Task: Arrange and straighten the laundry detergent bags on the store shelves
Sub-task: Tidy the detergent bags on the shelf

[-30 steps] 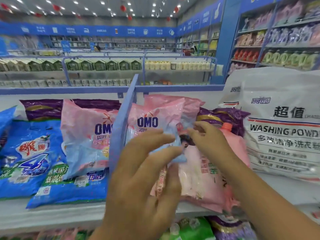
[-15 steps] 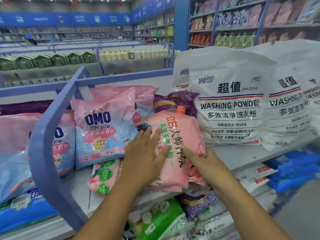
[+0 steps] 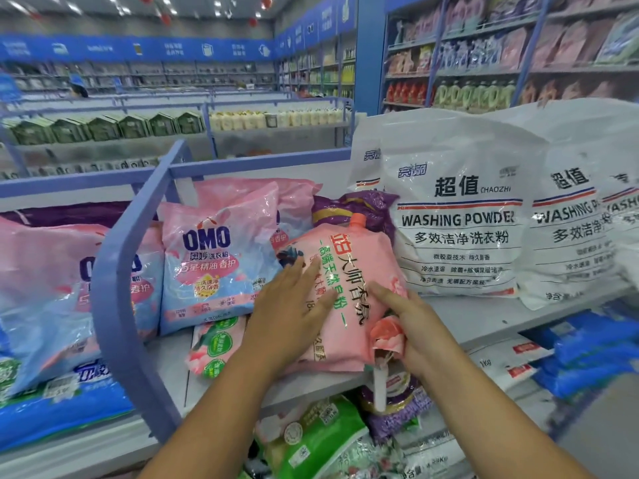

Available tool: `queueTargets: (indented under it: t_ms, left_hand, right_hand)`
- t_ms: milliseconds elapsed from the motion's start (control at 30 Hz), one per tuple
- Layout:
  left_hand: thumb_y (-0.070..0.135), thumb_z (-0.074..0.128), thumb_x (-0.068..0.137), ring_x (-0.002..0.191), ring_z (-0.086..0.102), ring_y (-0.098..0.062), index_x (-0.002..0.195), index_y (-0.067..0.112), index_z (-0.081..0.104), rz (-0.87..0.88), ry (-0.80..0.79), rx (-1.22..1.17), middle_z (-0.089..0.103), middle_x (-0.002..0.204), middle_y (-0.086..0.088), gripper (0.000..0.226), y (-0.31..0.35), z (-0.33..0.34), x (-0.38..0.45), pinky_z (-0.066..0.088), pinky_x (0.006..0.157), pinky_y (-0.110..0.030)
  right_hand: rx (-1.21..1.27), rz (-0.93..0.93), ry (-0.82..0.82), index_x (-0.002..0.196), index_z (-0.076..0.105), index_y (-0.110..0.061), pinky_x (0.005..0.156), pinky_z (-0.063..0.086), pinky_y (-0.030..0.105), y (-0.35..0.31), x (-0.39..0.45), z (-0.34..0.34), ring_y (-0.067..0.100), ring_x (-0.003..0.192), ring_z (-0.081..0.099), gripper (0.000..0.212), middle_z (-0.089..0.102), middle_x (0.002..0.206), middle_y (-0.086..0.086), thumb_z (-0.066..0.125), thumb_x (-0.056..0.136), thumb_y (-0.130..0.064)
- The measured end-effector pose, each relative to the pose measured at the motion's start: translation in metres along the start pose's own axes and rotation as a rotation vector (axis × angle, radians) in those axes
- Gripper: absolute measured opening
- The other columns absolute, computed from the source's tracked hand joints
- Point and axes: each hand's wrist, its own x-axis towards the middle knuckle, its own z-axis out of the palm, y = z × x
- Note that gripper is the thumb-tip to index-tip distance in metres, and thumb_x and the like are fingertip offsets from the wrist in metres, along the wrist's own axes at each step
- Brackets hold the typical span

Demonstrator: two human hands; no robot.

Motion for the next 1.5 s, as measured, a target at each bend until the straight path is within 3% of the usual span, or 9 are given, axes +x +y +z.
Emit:
queueTargets:
  t_ms: [133,300,433,633,1000,1133,1300,1400,1500]
  left_hand:
    - [0.070,0.023,0.096,0.153,0.012,-0.005,0.160,0.040,0.009,-0.019,0.030,-0.145,0.006,0.167,0.020,0.072,-0.003,-0.008,-0.004,0.015,0.126,-0.040]
    - [0.072,0.018,0.094,0.153,0.015,-0.009,0.161,0.033,0.008,-0.064,0.036,-0.181,0.010,0.168,0.014,0.078,-0.010,-0.006,-0.002,0.019,0.125,-0.044]
    - [0.083,0.020,0.090,0.154,0.008,-0.006,0.160,0.039,0.002,-0.135,0.005,-0.206,0.004,0.168,0.017,0.085,-0.008,-0.001,0.000,0.014,0.126,-0.045]
    - [0.076,0.040,0.086,0.153,0.013,-0.007,0.161,0.034,0.010,-0.191,0.066,-0.302,0.010,0.168,0.014,0.092,0.005,-0.001,0.013,0.016,0.125,-0.035]
    - [0.072,0.074,0.069,0.119,0.058,-0.001,0.145,0.050,0.036,-0.222,0.080,-0.534,0.056,0.139,0.022,0.088,0.039,0.002,0.069,0.051,0.096,-0.028]
    - [0.065,0.078,0.070,0.096,0.067,-0.007,0.125,0.034,0.053,-0.383,-0.006,-0.650,0.070,0.114,0.010,0.068,0.040,0.000,0.111,0.055,0.077,-0.027]
    - [0.051,0.085,0.071,0.094,0.070,-0.011,0.117,0.026,0.061,-0.428,0.046,-0.686,0.073,0.107,0.007,0.058,0.037,0.013,0.125,0.054,0.078,-0.028]
    - [0.058,0.085,0.065,0.095,0.070,-0.014,0.114,0.029,0.061,-0.425,0.093,-0.685,0.073,0.106,0.008,0.062,0.032,0.021,0.124,0.057,0.087,-0.037]
    - [0.073,0.081,0.055,0.094,0.070,-0.015,0.111,0.034,0.060,-0.431,0.120,-0.654,0.073,0.103,0.012,0.072,0.029,0.022,0.122,0.057,0.088,-0.042]
  right_hand:
    - [-0.094,-0.162,0.045,0.118,0.062,-0.017,0.079,0.059,0.060,-0.009,-0.013,0.003,0.039,0.088,0.075,0.043,0.078,0.100,0.013,0.081,0.080,-0.011]
    - [-0.130,-0.324,0.063,0.109,0.061,-0.020,0.038,0.048,0.027,-0.050,-0.032,-0.005,0.019,0.040,0.056,0.039,0.070,0.080,0.011,0.083,0.077,-0.017]
    - [-0.187,-0.398,0.064,0.101,0.060,-0.019,0.030,0.035,0.017,-0.083,-0.029,-0.020,0.013,0.030,0.043,0.039,0.060,0.059,0.002,0.085,0.071,-0.025]
    - [-0.297,-0.509,0.021,0.095,0.070,-0.027,0.068,0.058,0.039,-0.129,-0.009,-0.037,0.025,0.074,0.072,0.029,0.077,0.087,0.003,0.084,0.071,-0.020]
    - [-0.575,-0.377,-0.287,0.119,0.063,-0.015,0.062,0.061,0.030,-0.201,0.092,-0.044,0.020,0.069,0.073,0.045,0.077,0.084,0.007,0.076,0.077,-0.023]
    - [-0.842,-0.411,-0.110,0.109,0.065,-0.018,0.052,0.049,0.025,-0.187,0.119,-0.037,0.016,0.057,0.064,0.034,0.073,0.081,0.003,0.076,0.085,-0.040]
    - [-1.185,-0.723,0.323,0.138,0.046,-0.027,0.088,0.048,0.036,-0.159,0.095,-0.039,0.020,0.113,0.056,0.067,0.058,0.123,-0.004,0.072,0.083,-0.055]
    - [-0.883,-0.736,0.450,0.144,0.039,-0.027,0.093,0.044,0.035,-0.107,0.040,-0.061,0.016,0.124,0.046,0.072,0.041,0.138,-0.002,0.072,0.084,-0.050]
    - [-0.502,-0.283,0.256,0.136,0.041,-0.036,0.079,0.053,0.032,-0.057,0.007,-0.067,0.015,0.105,0.063,0.083,0.057,0.127,-0.007,0.069,0.063,-0.066]
